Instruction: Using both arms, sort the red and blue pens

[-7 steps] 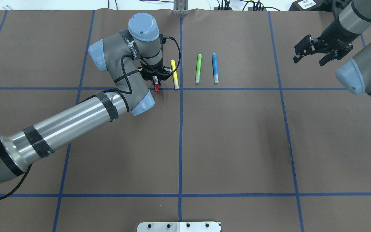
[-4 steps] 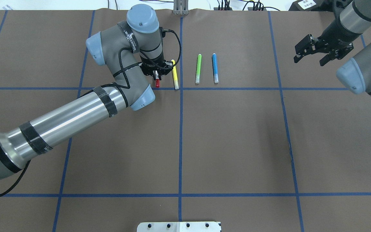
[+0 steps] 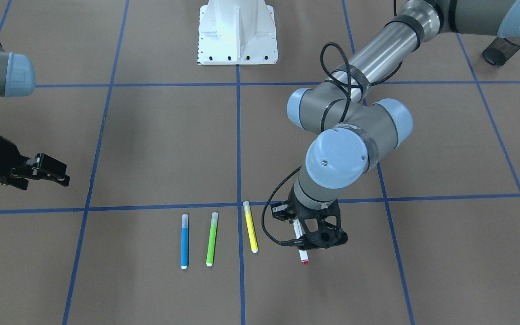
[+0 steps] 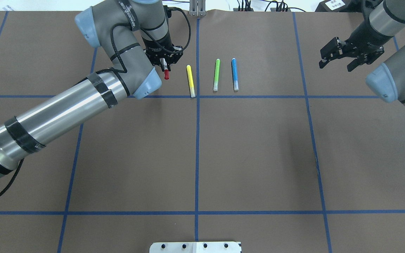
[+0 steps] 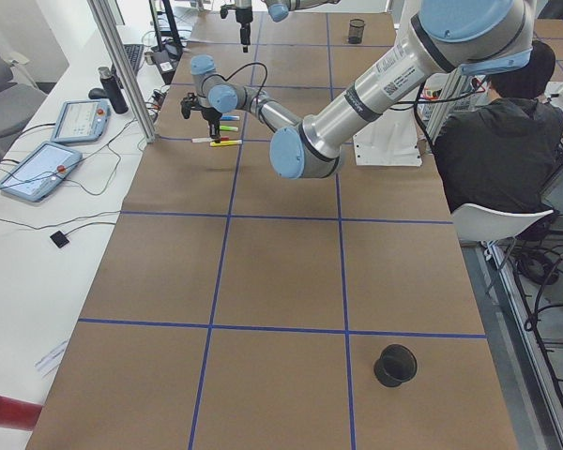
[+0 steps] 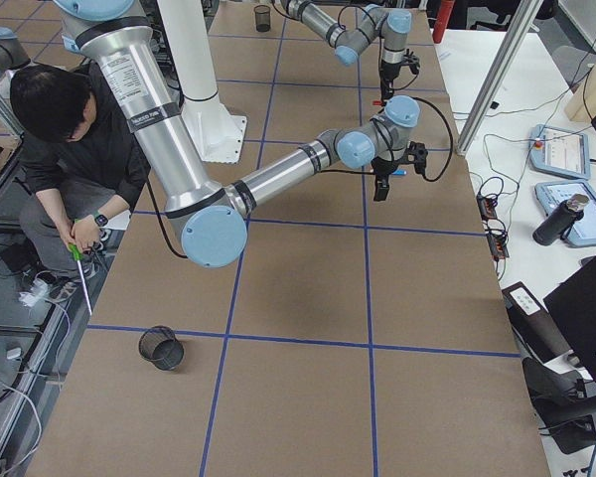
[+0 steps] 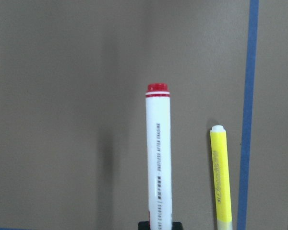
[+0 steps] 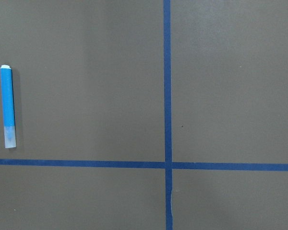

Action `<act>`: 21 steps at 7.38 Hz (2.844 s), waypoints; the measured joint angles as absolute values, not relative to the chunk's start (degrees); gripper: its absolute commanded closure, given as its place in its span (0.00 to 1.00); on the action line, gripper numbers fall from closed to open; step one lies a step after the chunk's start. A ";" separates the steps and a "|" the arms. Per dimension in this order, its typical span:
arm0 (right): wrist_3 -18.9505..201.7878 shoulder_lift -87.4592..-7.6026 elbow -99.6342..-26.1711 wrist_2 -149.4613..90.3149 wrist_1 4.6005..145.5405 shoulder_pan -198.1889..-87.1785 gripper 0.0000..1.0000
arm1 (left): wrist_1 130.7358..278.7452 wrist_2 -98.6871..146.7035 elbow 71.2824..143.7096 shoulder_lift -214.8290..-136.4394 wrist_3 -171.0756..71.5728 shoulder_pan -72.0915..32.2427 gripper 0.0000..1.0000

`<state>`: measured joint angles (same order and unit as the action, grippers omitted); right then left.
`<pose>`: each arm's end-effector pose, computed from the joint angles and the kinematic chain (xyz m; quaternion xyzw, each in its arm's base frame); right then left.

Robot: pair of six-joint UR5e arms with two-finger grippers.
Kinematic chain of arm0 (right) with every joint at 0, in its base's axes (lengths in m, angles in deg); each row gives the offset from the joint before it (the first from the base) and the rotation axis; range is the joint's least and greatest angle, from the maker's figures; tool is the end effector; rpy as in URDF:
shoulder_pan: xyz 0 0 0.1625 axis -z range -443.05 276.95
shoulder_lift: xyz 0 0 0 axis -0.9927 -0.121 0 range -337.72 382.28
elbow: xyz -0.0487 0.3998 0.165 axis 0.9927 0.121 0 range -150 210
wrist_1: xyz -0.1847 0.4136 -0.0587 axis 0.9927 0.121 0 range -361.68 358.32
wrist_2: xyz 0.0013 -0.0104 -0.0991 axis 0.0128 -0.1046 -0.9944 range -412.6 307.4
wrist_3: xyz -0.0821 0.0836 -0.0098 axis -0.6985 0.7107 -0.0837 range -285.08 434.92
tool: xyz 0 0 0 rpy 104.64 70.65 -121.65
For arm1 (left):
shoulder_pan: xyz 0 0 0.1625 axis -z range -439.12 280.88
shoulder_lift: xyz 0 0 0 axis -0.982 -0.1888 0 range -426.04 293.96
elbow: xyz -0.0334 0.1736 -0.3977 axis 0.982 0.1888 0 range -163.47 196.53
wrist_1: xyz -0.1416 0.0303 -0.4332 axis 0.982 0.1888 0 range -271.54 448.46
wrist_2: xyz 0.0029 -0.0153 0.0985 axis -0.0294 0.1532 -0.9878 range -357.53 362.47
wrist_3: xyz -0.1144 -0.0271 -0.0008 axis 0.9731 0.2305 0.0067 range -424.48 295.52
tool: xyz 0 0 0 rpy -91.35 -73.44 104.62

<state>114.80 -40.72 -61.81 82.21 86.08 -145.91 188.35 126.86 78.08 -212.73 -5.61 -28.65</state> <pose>-0.2785 -0.6537 0.3598 0.0036 -0.4428 -0.0026 0.8966 0.5129 -0.7267 0.2095 -0.0076 0.4188 -0.0565 0.9063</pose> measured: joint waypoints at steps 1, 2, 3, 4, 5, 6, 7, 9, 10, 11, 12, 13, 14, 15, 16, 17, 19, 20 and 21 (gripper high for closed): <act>115.13 -36.35 -57.89 80.29 86.09 -144.22 0.01 | 188.00 128.68 80.94 -209.64 -7.55 -26.40 1.00; 116.08 -31.15 -52.84 77.81 85.95 -141.98 0.01 | 187.56 130.54 84.44 -205.96 -9.75 -24.28 1.00; 117.42 -26.17 -47.72 75.22 85.24 -139.49 0.02 | 187.21 132.11 87.68 -202.49 -11.96 -22.52 1.00; 120.24 -22.87 -43.58 72.38 82.49 -136.96 0.02 | 187.06 132.90 90.12 -199.75 -13.85 -21.26 1.00; 124.75 -20.32 -39.56 69.30 78.15 -134.23 0.03 | 187.02 133.22 91.47 -197.96 -15.41 -20.23 1.00; 127.95 -17.79 -35.52 67.09 75.12 -132.08 0.05 | 186.99 133.35 92.00 -197.07 -16.54 -19.53 1.00; 129.33 -16.25 -32.78 66.07 73.77 -130.82 0.05 | 186.99 133.38 92.19 -196.71 -17.01 -19.23 1.00; 130.03 -15.34 -30.36 65.31 72.88 -129.51 0.05 | 186.96 133.35 92.51 -196.50 -17.25 -19.04 1.00; 130.11 -15.23 -29.19 64.89 71.91 -128.93 0.07 | 186.93 133.35 92.76 -196.48 -17.27 -18.99 1.00; 130.14 -15.19 -27.90 64.62 70.65 -128.53 0.11 | 186.91 133.32 92.90 -196.47 -17.28 -18.95 1.00; 130.15 -15.19 -27.00 64.47 69.98 -128.28 0.26 | 186.90 133.29 92.95 -196.47 -17.28 -18.93 1.00; 130.20 -15.25 -26.55 64.42 69.73 -128.20 0.28 | 186.90 133.27 92.98 -196.47 -17.29 -18.92 1.00; 130.23 -15.29 -26.27 64.40 69.67 -128.17 0.30 | 186.90 133.26 93.02 -196.47 -17.28 -18.92 1.00; 130.20 -15.32 -26.01 64.39 69.67 -128.15 0.34 | 186.90 133.26 93.05 -196.47 -17.28 -18.89 1.00; 130.15 -15.33 -25.81 64.39 69.68 -128.11 0.35 | 186.90 133.26 93.06 -196.47 -17.28 -18.86 1.00; 130.13 -15.34 -25.65 64.39 69.69 -128.04 0.35 | 186.90 133.26 93.16 -196.47 -17.29 -18.85 1.00; 130.12 -15.21 -25.43 64.39 69.69 -127.82 0.35 | 186.90 133.26 93.33 -196.47 -17.28 -18.83 1.00; 130.11 -15.06 -25.37 64.39 69.69 -127.68 0.35 | 186.90 133.26 93.43 -196.44 -17.28 -18.80 1.00; 130.11 -14.92 -25.32 64.39 69.69 -127.56 0.36 | 186.90 133.26 93.54 -196.41 -17.28 -18.77 1.00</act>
